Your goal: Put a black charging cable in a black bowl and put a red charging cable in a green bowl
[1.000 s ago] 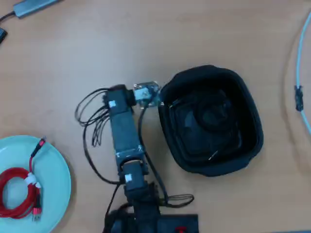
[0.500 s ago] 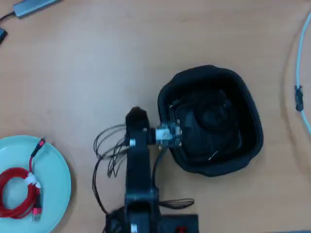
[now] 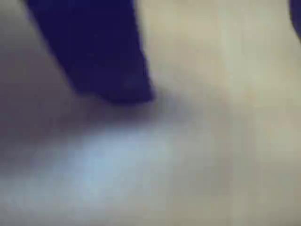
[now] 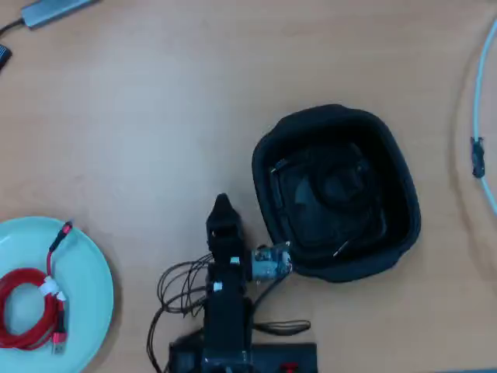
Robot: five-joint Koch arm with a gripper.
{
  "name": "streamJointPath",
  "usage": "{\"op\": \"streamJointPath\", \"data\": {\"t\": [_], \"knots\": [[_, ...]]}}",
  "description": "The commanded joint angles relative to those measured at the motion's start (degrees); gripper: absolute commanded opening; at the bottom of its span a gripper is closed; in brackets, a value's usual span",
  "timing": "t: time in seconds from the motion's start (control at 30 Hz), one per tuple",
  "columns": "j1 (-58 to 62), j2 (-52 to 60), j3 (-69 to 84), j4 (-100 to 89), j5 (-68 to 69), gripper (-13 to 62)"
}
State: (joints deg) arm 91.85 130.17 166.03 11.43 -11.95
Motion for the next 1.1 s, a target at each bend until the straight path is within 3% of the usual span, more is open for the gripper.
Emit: {"op": "streamJointPath", "data": {"t": [0.0, 0.53, 1.07], "knots": [[2.2, 5.7, 1.7, -5.8, 1.1, 38.8], [3.4, 6.2, 14.8, -7.2, 1.1, 38.1], [3.0, 5.8, 14.8, -0.3, 1.0, 38.1]]}}
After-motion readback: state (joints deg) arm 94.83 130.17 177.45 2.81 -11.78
